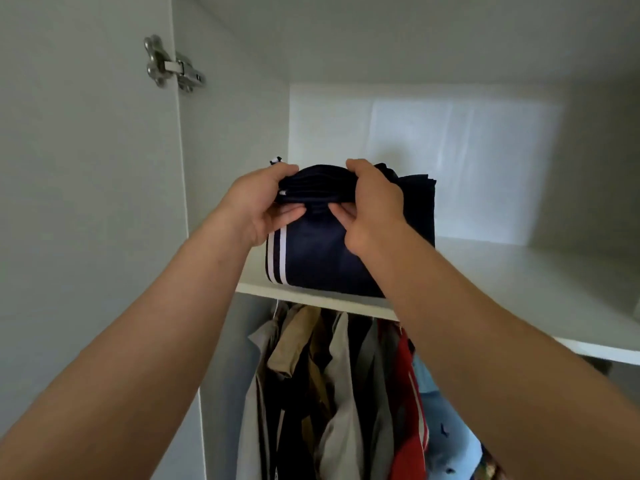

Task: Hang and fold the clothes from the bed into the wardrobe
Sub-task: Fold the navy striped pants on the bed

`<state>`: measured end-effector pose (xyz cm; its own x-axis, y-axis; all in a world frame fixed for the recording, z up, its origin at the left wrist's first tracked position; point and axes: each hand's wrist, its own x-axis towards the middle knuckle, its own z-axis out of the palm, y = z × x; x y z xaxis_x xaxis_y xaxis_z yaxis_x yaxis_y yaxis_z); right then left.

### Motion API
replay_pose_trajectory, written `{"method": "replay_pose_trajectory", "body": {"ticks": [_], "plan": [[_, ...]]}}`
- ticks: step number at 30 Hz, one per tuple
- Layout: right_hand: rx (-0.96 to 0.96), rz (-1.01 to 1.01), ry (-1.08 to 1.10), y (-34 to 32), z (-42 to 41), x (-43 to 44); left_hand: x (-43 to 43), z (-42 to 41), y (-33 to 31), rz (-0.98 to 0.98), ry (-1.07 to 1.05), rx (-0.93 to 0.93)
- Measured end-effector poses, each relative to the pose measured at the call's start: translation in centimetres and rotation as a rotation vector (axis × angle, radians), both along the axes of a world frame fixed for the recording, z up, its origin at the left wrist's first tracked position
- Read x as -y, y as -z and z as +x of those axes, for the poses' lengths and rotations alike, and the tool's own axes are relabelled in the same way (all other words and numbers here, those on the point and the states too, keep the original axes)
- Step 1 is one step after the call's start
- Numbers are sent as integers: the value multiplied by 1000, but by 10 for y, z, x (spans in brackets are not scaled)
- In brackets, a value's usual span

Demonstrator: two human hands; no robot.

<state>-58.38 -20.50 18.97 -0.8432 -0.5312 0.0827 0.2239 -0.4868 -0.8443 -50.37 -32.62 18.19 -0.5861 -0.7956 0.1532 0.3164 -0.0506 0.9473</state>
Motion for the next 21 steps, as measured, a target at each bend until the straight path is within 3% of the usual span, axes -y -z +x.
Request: {"method": "replay_pose_trajectory", "body": {"ticks": [10, 13, 16, 19, 21], "plan": [[-67, -68, -185, -48, -116, 111, 92, -85, -51, -169, -203, -125], [70, -141, -315, -32, -160, 138, 110, -92, -38, -345, -229, 21], [58, 199, -302, 10, -206, 157, 125, -88, -9, -577, -89, 432], [-387, 882, -114, 51, -242, 170, 142, -100, 8, -789, -29, 742], [-720, 1145, 8, 61, -251, 173, 162, -118, 11, -932, -164, 833]]}}
